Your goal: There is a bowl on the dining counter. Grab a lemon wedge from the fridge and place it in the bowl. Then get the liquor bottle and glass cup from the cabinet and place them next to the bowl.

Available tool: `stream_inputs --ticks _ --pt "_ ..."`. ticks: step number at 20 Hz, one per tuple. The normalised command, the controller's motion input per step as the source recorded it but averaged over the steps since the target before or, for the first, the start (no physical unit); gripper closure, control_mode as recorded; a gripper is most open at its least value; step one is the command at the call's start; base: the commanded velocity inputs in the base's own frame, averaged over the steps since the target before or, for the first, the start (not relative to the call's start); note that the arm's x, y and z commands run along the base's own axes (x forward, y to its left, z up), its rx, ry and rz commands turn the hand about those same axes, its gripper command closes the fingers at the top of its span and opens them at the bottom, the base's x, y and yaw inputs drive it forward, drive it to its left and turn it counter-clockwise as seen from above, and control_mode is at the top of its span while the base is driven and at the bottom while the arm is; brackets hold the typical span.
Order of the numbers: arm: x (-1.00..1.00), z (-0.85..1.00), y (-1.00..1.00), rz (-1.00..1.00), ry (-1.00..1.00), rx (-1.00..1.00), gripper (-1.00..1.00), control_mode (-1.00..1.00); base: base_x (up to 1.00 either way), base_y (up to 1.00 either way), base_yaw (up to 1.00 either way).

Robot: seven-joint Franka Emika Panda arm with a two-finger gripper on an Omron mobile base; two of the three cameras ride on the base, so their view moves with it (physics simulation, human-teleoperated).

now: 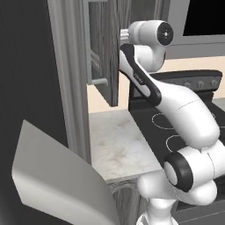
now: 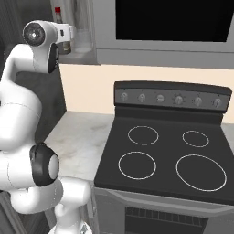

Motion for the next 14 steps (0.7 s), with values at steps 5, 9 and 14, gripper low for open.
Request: stream_inputs --ticks 5,9,14 --pt "0.34 0.02 0.03 0.00 0.00 0.00 -1.00 -1.00 0.00 0.00 0.00" --pt "0.30 0.18 0.12 0.00 0.00 0.00 -1.00 -1.00 0.00 0.00 0.00" --pt "0.26 0.21 0.15 0.00 0.00 0.00 -1.00 -1.00 0.00 0.00 0.00"
